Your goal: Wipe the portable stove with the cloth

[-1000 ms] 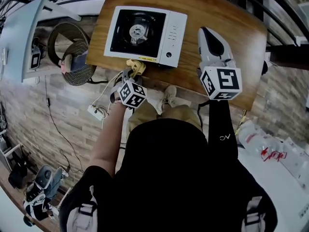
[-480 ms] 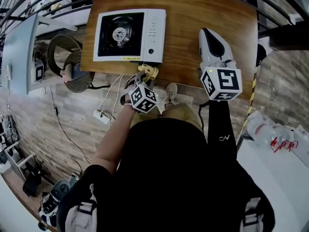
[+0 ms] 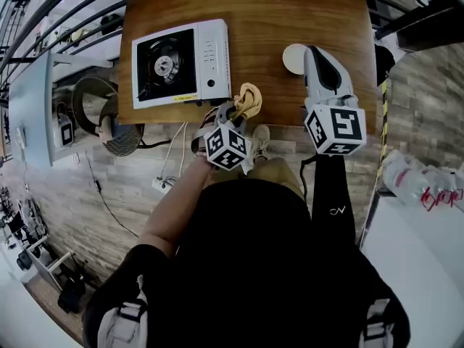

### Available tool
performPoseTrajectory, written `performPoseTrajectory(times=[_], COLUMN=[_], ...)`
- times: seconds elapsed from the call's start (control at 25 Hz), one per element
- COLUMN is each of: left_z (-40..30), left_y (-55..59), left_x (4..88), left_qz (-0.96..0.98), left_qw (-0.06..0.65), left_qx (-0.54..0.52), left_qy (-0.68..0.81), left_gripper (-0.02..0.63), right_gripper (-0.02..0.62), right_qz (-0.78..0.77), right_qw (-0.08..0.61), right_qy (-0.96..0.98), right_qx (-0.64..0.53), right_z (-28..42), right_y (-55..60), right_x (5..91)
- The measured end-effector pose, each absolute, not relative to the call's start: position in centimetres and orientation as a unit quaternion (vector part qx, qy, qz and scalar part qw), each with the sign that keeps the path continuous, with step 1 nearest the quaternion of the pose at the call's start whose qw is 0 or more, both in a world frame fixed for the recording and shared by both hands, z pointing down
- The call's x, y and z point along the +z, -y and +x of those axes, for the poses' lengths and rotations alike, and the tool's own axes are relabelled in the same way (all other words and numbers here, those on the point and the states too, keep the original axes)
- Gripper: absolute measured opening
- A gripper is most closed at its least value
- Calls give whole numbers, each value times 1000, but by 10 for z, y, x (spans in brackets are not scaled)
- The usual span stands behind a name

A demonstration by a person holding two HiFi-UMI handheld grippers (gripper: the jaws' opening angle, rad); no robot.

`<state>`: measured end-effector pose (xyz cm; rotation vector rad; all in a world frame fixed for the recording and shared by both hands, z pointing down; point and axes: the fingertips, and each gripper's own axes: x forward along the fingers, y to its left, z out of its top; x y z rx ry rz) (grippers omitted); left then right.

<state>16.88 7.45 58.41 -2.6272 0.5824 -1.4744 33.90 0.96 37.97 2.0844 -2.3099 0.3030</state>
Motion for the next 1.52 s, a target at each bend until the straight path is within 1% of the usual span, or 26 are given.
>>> performPoseTrajectory(times=[0.24, 0.4, 0.6, 0.92, 1.2, 1.52], left_z=[161, 155, 160, 182, 201, 205], left_y=[-52, -29, 11, 94, 150, 164], left_x=[583, 573, 566, 569, 568, 565], left_qz=[-833, -817, -807, -798, -811, -826], left_qw=[24, 47, 60, 54, 50, 52], left_qx=[-504, -510, -518, -539, -529, -509], left_qy=[-229, -264, -276, -265, -246, -234], left_gripper=[67, 69, 69, 71, 71, 71], right_gripper=[2, 2, 2, 2, 2, 2], right_qz=[674, 672, 667, 672, 695, 709], right_qw=[6, 10, 14, 28, 43, 52], right_qy=[733, 735, 738, 732, 710, 697], right_qx=[95, 97, 97, 104, 104, 96], right_z=[345, 341, 336, 332, 339, 339], right_y=[-8, -1, 15, 36, 50, 61], right_x=[378, 380, 380, 388, 386, 376])
